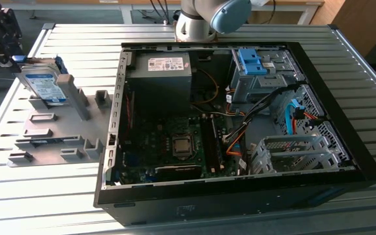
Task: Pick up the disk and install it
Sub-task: 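Pick up the disk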
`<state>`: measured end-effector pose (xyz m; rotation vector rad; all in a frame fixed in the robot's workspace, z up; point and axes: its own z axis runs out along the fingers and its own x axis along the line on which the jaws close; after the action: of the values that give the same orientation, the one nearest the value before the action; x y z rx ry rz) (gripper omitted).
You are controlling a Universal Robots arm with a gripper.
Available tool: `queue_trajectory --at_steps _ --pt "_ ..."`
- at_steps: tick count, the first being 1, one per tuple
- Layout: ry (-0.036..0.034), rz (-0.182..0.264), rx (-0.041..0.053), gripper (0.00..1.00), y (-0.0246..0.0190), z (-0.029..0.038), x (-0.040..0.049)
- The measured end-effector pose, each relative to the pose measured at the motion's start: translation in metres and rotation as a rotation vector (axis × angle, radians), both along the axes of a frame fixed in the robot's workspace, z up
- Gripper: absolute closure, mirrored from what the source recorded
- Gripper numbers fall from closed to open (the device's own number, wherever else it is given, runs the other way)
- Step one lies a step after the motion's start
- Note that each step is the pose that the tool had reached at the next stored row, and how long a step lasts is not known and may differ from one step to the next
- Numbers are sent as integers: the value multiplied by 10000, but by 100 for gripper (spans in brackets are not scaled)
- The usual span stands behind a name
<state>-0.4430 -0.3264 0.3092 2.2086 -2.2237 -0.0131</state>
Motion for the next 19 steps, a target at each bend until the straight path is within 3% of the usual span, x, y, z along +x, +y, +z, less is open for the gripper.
queue_trajectory --at_steps 1,19 --pt "0 -1 -4 54 0 -6 0" --pt "-1 0 -6 54 9 -108 -6"
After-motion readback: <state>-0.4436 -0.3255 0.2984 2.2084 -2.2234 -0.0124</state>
